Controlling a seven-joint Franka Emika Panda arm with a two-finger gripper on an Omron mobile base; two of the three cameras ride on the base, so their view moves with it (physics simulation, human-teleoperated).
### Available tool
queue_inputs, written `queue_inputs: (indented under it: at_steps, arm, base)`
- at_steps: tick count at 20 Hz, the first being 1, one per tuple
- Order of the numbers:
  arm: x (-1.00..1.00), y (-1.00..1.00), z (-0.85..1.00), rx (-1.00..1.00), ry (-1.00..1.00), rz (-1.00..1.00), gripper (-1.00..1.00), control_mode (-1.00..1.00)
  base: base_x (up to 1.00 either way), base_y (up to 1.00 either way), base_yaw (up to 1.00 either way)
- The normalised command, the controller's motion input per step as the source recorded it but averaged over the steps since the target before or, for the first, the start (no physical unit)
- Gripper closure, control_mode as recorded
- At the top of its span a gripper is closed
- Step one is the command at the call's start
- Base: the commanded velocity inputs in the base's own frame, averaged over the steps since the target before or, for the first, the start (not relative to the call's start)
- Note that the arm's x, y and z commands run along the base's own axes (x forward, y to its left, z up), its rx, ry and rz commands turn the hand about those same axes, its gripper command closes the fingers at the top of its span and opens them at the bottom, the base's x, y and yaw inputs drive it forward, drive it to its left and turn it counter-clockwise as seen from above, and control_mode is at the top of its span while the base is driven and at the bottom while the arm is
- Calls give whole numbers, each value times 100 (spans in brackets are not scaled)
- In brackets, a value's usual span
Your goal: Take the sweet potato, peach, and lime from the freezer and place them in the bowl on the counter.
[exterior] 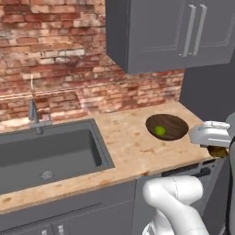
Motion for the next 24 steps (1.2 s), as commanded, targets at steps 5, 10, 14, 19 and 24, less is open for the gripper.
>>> queue_inputs:
  at_steps: [5, 10, 14, 19, 24]
  arm:
    - [0, 0, 0, 0, 0, 0, 100, 100]
    - [0, 0, 0, 0, 0, 0, 100, 100]
    - [0, 0, 0, 0, 0, 0, 100, 100]
    - [0, 0, 0, 0, 0, 0, 100, 100]
    - [10, 0, -2, 1, 0, -1, 100, -100]
  base:
    - [62, 0, -31]
    - [83, 0, -41]
    - [76, 3, -50]
    - [36, 13, -27]
    - [18, 8, -13]
